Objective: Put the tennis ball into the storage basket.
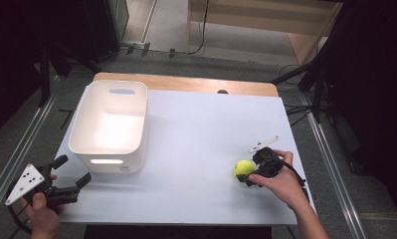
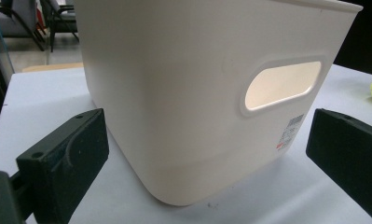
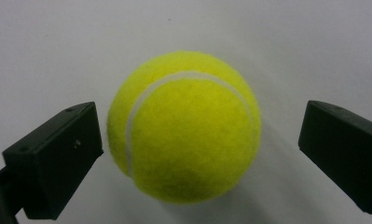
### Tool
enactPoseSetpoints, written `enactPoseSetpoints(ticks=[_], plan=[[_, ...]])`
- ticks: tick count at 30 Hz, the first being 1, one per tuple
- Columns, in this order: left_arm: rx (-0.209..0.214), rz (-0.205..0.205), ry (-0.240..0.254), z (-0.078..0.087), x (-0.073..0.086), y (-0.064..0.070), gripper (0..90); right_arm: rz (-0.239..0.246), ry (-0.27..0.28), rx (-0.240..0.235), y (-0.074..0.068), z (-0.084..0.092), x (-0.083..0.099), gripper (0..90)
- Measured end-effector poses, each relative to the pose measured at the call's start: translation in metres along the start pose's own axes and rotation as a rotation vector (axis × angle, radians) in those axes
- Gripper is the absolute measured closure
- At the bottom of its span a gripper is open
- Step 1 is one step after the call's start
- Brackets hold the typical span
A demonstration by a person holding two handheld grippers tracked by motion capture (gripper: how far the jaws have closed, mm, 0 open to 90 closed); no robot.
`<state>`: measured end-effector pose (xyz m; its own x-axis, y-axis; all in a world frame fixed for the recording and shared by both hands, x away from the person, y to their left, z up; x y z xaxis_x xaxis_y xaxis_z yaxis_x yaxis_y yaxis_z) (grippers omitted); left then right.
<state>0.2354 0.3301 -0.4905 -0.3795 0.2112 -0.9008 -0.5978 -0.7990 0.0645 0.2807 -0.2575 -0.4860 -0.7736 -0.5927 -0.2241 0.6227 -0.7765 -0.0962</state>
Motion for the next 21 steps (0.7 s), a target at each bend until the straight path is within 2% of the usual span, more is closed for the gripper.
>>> enactPoseSetpoints(ticks=[4,8,11,17,21], plan=[[-0.003,0.002,0.001,0.0002,0.0,-0.0002,0.0,0.002,-0.019,0.03,-0.0035,-0.0037,-0.0024,4.1],[-0.002,-0.001,0.0,0.0003,0.0,-0.0002,0.0,0.008,-0.028,0.024,-0.0042,-0.0047,-0.0033,5.1],[-0.002,-0.001,0.0,0.0002,0.0,-0.0001,0.0,0.011,-0.023,0.024,-0.0043,-0.0044,-0.0037,11.2],[-0.003,0.0,0.001,0.0001,-0.0001,0.0001,0.0,0.005,-0.027,0.019,-0.0043,-0.0042,-0.0045,12.9],[-0.003,-0.001,0.001,0.0003,-0.0001,-0.0001,0.0,0.018,-0.024,0.015,-0.0049,-0.0047,-0.0054,14.8]])
Point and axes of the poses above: each handheld gripper's, and its own axes: z roughly backward along the jaws, x roughly out of its underside, y roughly to its right, the point moved 1 cm from there along -z, roughly forward along the jaws, and after that the axes turned 13 degrees about -y, right-handed, at the moved point
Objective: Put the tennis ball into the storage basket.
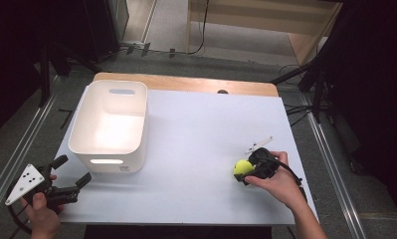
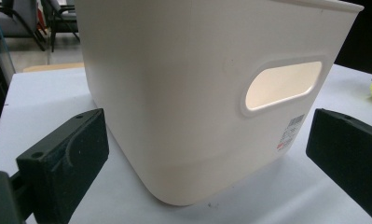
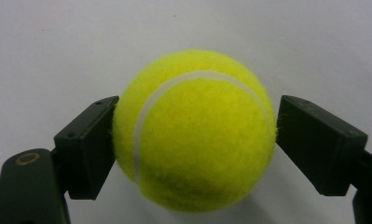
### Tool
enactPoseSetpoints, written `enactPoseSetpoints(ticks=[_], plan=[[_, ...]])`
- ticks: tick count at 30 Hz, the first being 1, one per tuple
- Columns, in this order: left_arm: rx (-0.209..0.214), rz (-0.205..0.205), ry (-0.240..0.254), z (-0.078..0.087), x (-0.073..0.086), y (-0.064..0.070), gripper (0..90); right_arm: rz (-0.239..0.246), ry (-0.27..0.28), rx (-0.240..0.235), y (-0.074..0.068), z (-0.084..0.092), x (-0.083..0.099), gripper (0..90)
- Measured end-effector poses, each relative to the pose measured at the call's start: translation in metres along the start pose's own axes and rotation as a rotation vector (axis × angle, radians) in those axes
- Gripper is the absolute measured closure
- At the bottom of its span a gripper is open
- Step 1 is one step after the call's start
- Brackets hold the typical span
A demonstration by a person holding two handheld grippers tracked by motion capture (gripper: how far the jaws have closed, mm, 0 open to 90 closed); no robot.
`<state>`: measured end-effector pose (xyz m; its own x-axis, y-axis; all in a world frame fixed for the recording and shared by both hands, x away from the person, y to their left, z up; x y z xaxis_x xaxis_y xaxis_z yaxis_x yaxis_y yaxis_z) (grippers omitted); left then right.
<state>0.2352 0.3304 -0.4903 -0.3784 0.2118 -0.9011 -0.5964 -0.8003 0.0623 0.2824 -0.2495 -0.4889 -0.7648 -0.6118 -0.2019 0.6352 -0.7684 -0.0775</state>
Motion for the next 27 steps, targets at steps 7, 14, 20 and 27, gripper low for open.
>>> enactPoseSetpoints(ticks=[7,14,20,27], plan=[[0.0,-0.001,-0.001,0.0,0.0,0.0001,0.0,0.008,0.003,0.002,-0.0017,0.0041,0.0022,22.0],[-0.003,0.001,-0.002,0.0002,0.0,0.0005,0.0,0.003,-0.003,-0.002,-0.0015,0.0042,0.0035,22.8],[-0.004,0.001,-0.001,0.0001,0.0,0.0003,0.0,0.008,-0.004,0.0,-0.0022,0.004,0.0034,23.4],[-0.003,0.002,-0.001,0.0003,0.0,0.0005,0.0,0.005,-0.009,0.001,-0.0022,0.0046,0.0027,24.1]])
Point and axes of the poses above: each handheld gripper's, and its own axes: z roughly backward along the jaws, x roughly out of its underside, y roughly to its right, the point moved 1 cm from there along -z, roughly forward along the jaws, and after that the axes turned 13 degrees about -y, right-handed, at the moved point
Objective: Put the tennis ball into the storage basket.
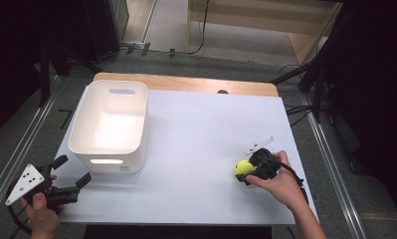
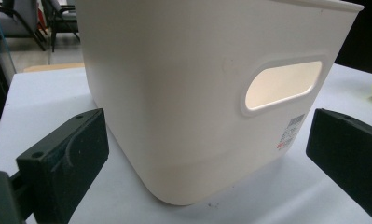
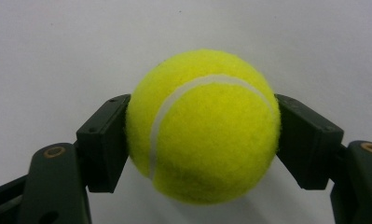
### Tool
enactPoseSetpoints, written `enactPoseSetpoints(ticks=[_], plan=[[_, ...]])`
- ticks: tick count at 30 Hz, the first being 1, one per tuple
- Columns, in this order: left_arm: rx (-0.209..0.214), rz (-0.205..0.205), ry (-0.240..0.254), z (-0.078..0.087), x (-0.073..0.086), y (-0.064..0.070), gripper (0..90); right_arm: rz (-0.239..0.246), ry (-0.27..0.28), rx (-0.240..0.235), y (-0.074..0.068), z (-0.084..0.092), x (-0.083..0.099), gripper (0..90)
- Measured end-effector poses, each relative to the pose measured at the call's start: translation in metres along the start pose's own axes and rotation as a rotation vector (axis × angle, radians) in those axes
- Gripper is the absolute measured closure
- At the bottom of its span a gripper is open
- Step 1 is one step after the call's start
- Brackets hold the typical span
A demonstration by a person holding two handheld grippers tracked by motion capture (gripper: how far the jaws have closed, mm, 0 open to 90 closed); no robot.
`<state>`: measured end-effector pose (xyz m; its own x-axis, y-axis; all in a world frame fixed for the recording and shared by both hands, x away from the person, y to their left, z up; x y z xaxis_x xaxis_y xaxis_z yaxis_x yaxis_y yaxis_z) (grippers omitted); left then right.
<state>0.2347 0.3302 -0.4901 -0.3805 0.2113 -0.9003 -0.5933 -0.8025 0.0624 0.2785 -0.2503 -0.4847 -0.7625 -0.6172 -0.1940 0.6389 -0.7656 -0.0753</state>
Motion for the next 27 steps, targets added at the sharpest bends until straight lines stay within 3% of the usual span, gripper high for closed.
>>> enactPoseSetpoints(ticks=[16,27], plan=[[0.0,-0.001,0.0,0.0,0.0,0.0,0.0,0.004,0.03,-0.025,0.0,0.008,0.0,24.3],[0.002,0.001,0.002,0.0,0.0,0.0,0.0,0.027,0.047,-0.02,-0.006,0.015,-0.011,24.3]])
Point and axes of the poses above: each handheld gripper's, and its own axes: z roughly backward along the jaws, x roughly out of its underside, y roughly to its right, the point moved 1 cm from there along -z, roughly forward along the jaws, and after that the axes turned 13 degrees about -y, right-handed, at the moved point
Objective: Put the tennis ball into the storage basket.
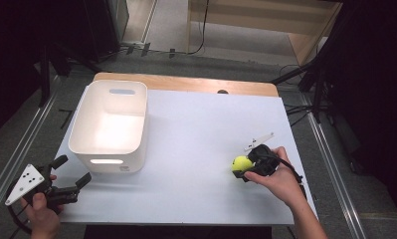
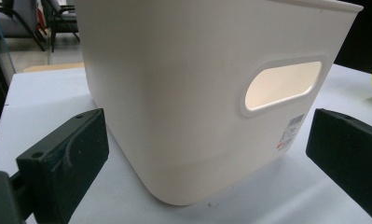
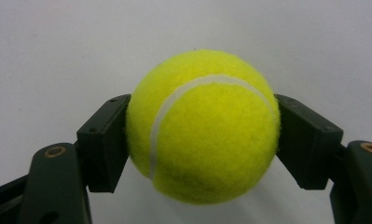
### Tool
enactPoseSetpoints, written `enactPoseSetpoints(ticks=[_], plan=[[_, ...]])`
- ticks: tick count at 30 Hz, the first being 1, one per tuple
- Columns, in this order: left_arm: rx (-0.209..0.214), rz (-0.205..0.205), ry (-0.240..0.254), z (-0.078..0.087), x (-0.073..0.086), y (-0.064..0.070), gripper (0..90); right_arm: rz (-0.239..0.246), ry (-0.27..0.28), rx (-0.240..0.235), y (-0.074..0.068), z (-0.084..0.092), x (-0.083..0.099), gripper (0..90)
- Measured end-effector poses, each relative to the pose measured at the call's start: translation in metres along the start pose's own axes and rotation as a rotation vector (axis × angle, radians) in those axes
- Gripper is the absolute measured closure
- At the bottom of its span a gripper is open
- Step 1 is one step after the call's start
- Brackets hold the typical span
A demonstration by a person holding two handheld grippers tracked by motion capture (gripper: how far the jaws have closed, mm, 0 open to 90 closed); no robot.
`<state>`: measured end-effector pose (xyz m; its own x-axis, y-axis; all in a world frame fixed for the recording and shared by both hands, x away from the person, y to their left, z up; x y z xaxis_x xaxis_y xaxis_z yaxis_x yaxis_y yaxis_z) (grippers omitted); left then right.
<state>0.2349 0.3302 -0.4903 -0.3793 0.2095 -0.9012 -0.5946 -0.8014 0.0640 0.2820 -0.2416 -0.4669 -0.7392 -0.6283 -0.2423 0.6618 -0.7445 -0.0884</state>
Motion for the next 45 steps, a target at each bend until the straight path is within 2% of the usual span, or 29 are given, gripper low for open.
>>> enactPoseSetpoints(ticks=[24,45], plan=[[-0.001,-0.013,-0.004,0.0,0.0,0.001,0.0,0.077,0.031,-0.005,-0.019,0.017,-0.045,24.3],[0.002,-0.017,-0.004,0.0,-0.001,0.002,0.0,0.127,0.04,-0.001,-0.031,0.031,-0.073,24.3]])
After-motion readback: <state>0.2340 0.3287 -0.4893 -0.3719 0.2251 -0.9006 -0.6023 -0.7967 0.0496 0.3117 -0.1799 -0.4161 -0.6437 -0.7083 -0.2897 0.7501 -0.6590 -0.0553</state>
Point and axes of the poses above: each handheld gripper's, and its own axes: z roughly backward along the jaws, x roughly out of its underside, y roughly to its right, the point moved 1 cm from there along -z, roughly forward along the jaws, and after that the axes turned 13 degrees about -y, right-handed, at the moved point
